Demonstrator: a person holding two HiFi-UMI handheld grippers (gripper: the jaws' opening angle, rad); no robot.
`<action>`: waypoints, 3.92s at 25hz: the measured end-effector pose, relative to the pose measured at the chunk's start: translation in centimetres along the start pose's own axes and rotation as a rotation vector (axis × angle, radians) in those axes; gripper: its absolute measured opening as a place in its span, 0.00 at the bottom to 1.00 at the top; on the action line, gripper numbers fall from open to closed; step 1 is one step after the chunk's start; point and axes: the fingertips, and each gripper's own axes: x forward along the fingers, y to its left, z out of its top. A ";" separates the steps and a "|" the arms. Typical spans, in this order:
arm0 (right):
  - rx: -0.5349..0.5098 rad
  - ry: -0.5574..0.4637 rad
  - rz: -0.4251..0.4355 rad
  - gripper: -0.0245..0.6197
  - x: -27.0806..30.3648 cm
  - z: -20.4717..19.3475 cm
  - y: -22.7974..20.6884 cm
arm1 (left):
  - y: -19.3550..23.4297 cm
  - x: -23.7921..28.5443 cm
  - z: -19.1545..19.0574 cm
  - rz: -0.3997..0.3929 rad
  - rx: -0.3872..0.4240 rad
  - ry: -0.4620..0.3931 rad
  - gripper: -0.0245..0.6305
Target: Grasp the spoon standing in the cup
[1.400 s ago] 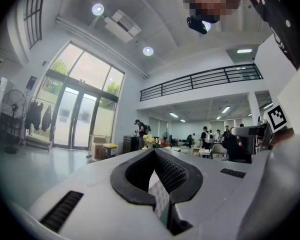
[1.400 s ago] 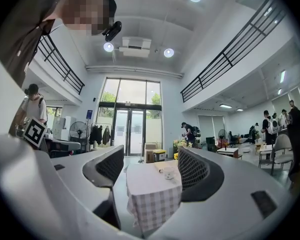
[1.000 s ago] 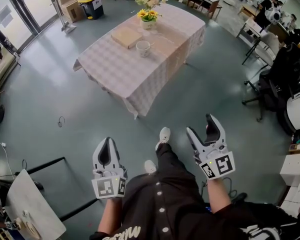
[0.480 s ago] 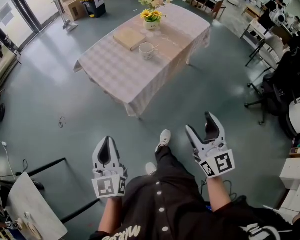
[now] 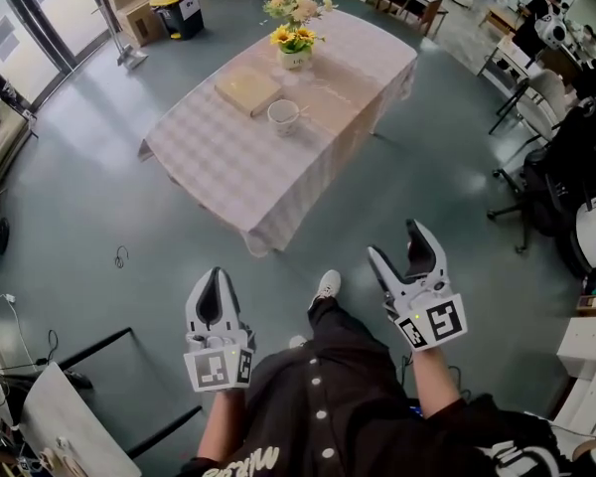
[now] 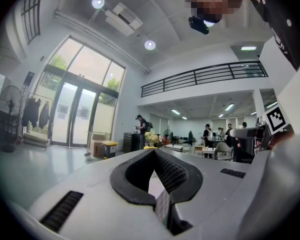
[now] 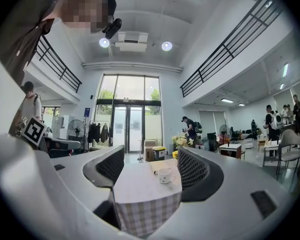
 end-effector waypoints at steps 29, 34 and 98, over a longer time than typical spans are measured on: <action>0.000 0.047 0.145 0.52 19.6 -0.5 -8.4 | 3.7 17.7 0.6 0.089 -0.033 0.043 0.06; 0.002 0.038 0.109 0.52 23.1 -0.5 -7.1 | 5.5 20.7 1.6 0.006 -0.023 0.036 0.06; 0.478 0.619 0.005 0.25 46.1 -28.8 -16.4 | 13.9 37.3 -5.5 0.020 -0.022 0.279 0.06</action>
